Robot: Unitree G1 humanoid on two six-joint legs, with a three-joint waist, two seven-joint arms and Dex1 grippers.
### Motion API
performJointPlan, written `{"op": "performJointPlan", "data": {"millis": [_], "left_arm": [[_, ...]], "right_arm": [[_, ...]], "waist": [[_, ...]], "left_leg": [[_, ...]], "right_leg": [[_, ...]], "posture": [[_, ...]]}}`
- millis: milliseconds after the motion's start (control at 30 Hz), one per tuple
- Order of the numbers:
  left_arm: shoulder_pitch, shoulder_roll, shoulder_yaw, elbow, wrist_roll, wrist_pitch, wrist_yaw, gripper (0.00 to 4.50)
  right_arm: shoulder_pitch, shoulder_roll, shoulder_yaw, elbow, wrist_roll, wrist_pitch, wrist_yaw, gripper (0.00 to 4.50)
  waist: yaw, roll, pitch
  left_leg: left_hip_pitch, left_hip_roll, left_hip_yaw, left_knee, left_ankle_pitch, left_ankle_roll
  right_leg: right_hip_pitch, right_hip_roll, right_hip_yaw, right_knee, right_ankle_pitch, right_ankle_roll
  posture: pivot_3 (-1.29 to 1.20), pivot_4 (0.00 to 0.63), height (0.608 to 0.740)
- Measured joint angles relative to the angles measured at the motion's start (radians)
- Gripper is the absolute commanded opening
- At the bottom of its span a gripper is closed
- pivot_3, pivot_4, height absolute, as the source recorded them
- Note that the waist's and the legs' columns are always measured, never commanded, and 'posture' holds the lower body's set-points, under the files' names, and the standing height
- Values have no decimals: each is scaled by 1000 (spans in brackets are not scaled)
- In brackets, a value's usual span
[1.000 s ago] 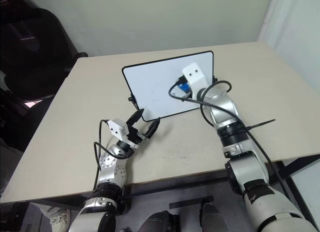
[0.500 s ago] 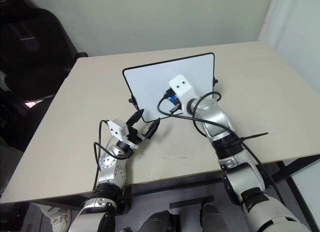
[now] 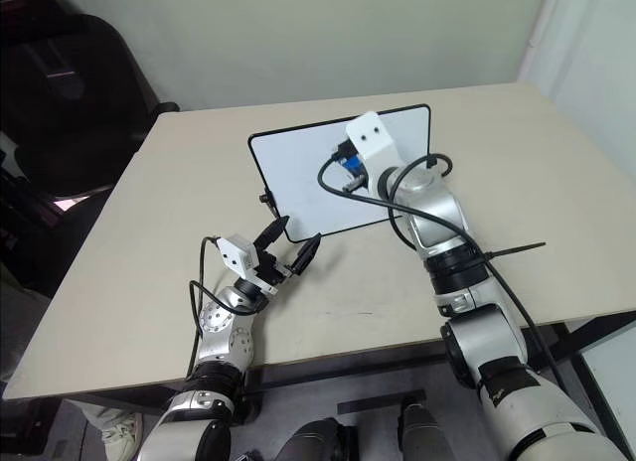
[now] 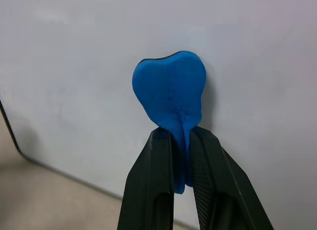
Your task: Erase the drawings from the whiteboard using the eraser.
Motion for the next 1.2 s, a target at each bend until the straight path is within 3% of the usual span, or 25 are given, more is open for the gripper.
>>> {"op": "performJointPlan", "data": {"millis": [400,767,1200], "left_arm": [[-3,-6,-1,1,3,-4,5,4500],[-3,-1,3,5,3,-7,5,4500],[-4,0,6,9,2,-7,2,4500]], "right_arm": [[73,-8,115,119,-35,10,29,376],[-3,-9,20,144,-20,-53,19,376],[-10,-4,5,88,-18,-53,10,376]], "waist": [[3,0,0],[-2,0,0],[-2,0,0]], "left_leg": [[0,0,0,0,0,0],[0,0,0,0,1,0],[-1,0,0,0,1,0]], "right_leg": [[0,-1,0,0,0,0],[0,0,0,0,1,-1],[0,0,0,0,1,-1]], "posture": [[0,150,726],[0,150,726],[0,150,726]]}}
